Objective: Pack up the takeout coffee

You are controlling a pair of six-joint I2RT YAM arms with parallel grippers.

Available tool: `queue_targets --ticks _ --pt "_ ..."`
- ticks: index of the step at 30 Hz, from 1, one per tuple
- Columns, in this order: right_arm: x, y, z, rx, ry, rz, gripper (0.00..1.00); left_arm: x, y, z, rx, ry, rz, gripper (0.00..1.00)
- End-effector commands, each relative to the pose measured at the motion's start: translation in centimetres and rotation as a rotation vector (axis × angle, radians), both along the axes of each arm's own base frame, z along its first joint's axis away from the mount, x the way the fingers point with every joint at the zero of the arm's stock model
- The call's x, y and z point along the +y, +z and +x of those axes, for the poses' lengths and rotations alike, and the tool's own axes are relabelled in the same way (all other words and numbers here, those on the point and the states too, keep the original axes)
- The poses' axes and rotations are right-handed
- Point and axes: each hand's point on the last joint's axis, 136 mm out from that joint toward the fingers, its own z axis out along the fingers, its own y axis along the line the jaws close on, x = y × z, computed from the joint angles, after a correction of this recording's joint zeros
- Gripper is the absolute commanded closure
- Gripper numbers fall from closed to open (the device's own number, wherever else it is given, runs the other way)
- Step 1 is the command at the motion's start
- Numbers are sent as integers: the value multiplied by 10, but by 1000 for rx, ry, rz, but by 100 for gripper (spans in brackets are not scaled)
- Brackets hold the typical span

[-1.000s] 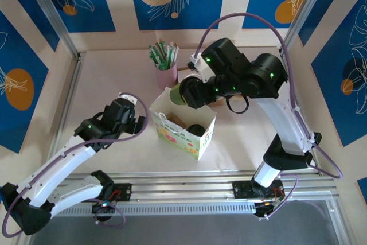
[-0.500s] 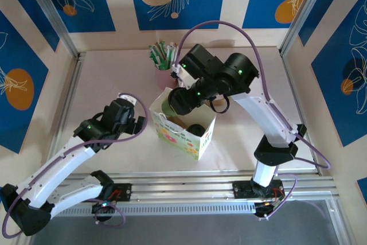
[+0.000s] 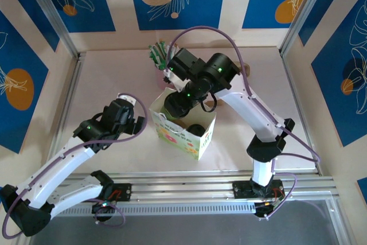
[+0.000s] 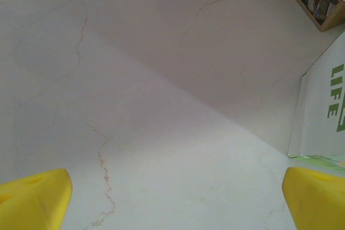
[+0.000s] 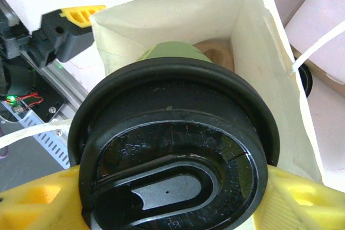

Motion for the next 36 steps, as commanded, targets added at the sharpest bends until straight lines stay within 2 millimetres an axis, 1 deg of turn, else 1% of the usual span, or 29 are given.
queue_targets --ticks 1,17,25,36 --pt "-25 -21 -22 122 19 -139 34 3 2 1 -14 0 3 0" --pt "-28 -47 -9 147 -5 -235 34 4 -1 0 -5 -3 6 0" --pt "-31 -57 -6 167 -14 -270 34 4 -1 0 -4 -3 5 0" --pt "-32 -66 -13 190 6 -302 34 4 -1 0 -5 -2 5 0"
